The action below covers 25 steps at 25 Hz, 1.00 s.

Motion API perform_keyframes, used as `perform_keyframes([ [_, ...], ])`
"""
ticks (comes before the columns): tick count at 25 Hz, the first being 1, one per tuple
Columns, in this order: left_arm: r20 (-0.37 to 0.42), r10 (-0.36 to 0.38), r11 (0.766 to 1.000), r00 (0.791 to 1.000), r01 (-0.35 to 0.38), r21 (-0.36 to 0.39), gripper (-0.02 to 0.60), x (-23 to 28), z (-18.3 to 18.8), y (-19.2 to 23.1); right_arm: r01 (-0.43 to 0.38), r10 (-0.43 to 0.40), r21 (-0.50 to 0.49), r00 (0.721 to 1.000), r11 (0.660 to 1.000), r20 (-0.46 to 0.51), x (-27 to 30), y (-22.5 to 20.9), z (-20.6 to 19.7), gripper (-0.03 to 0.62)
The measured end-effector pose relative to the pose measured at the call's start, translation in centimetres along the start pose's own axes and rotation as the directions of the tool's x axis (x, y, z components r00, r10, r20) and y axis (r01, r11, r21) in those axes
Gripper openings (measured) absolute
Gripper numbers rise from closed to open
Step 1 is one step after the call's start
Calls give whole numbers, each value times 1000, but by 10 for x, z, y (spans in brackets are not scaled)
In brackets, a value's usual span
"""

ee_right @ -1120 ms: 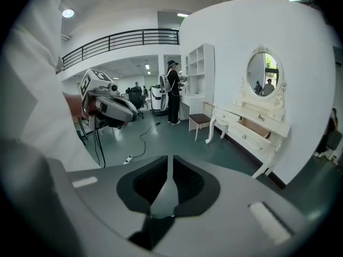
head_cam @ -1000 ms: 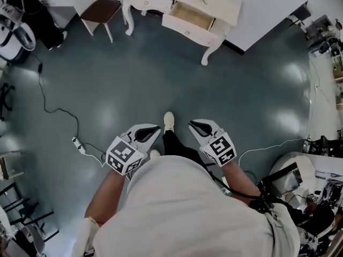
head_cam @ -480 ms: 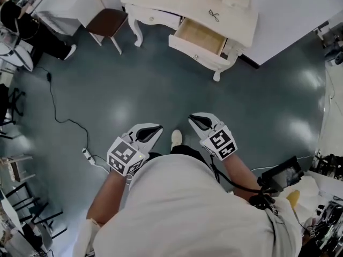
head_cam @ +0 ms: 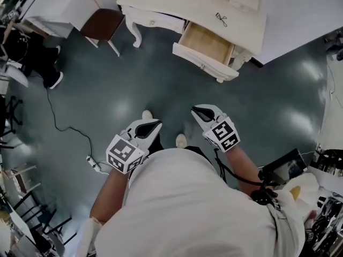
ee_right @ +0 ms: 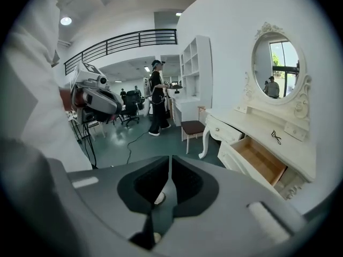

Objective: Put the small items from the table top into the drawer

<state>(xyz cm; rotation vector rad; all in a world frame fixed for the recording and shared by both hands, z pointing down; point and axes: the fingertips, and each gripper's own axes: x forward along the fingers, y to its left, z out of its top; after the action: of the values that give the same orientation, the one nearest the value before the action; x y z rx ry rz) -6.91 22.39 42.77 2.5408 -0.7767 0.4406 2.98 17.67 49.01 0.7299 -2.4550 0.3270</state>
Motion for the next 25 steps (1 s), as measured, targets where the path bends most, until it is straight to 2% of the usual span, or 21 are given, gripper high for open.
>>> perform_keyframes([
  [8,-35,-147,986,989,149,73,0,-7,50,106,154,-154,39,988,987,-15,74,-60,67,17],
  [11,-75,-209,972,975,216,95,0,0,55,140,229,-227,57,973,972,-26,90,-95,79,17],
  [13,-92,-226,967,970,235,95,0,6,57,162,276,-273,77,961,958,-37,96,-120,82,17],
  [20,-48,-206,975,977,210,78,2,26,92,197,390,-383,83,920,917,-85,82,-211,79,21],
  [25,-33,-150,986,988,152,76,2,77,134,218,409,-402,64,910,910,-106,78,-313,71,29],
])
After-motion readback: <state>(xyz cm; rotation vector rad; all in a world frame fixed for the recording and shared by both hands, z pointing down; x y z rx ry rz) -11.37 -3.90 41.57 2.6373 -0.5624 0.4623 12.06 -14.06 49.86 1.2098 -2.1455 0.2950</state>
